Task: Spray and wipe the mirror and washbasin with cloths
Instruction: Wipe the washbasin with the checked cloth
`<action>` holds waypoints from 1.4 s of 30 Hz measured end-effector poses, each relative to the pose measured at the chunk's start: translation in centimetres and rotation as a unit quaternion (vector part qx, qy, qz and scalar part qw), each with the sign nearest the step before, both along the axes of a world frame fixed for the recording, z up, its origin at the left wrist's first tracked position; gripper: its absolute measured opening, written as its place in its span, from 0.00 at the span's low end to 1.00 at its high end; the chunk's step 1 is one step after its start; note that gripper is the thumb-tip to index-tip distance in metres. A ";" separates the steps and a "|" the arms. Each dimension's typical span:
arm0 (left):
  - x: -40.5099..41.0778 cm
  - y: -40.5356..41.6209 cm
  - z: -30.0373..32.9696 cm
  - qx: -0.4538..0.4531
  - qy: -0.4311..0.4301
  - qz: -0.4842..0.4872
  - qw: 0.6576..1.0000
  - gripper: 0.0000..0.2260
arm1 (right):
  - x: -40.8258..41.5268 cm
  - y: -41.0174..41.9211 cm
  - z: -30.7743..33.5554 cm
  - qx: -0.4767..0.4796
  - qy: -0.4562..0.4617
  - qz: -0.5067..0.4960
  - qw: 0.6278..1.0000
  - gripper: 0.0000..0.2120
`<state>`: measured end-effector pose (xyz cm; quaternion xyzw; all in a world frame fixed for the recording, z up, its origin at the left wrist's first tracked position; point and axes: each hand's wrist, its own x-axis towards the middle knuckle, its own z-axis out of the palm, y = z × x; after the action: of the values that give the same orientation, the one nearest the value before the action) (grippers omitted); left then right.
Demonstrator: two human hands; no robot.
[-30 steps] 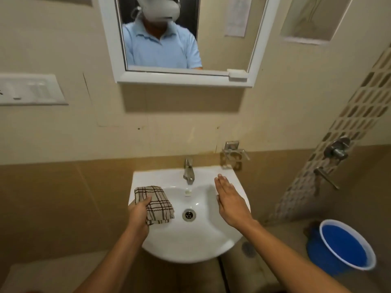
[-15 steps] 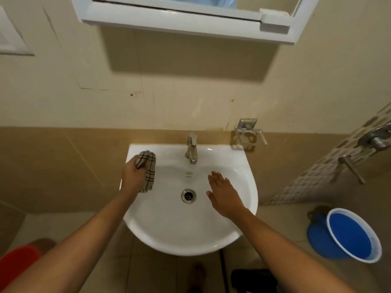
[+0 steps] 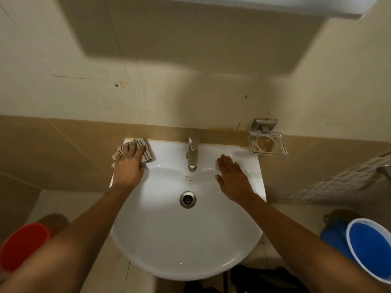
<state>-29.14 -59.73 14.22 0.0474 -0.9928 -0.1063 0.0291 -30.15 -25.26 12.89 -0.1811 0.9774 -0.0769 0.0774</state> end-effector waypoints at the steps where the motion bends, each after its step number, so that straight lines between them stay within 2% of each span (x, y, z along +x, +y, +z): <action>1: 0.5 0.2 -1.5 -0.019 -0.019 -0.006 1.000 0.32 | -0.3 0.3 -0.2 0.001 0.001 -0.003 1.000 0.28; 5: 2.0 1.7 -4.5 -0.019 -0.015 -0.013 1.000 0.31 | -0.8 1.8 -1.2 0.017 0.014 0.001 1.000 0.32; 10: 0.7 4.2 -4.4 -0.007 -0.035 -0.054 0.998 0.32 | -1.5 2.5 -1.9 0.034 0.050 -0.008 0.998 0.26; 13: -0.4 7.1 -4.0 -0.013 -0.047 -0.129 0.990 0.32 | -1.7 2.8 -2.0 0.041 0.048 0.002 0.998 0.32; 16: -0.8 8.9 -4.1 -0.042 -0.064 -0.170 0.982 0.31 | -1.7 3.0 -2.0 0.052 0.026 0.012 0.998 0.34; 21: -1.2 5.5 -4.3 -0.066 -0.050 -0.220 0.972 0.33 | -1.9 3.0 -2.4 0.067 0.038 0.016 0.997 0.37; 29: -0.9 -0.8 -3.7 -0.072 -0.060 -0.135 0.986 0.33 | -1.9 3.2 -2.1 0.061 0.026 0.027 0.997 0.36; 36: -0.5 0.7 -4.2 -0.021 -0.030 -0.038 0.999 0.32 | -1.6 3.4 -1.7 0.045 0.029 0.021 0.998 0.36; 42: -0.7 4.4 -4.1 -0.015 -0.054 -0.109 0.992 0.31 | -0.4 3.9 -0.8 0.051 0.013 -0.008 0.999 0.37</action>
<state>-29.89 -55.32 10.08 -0.0562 -0.9936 -0.0917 -0.0352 -30.54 -21.33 12.04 -0.1704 0.9823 -0.0250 0.0733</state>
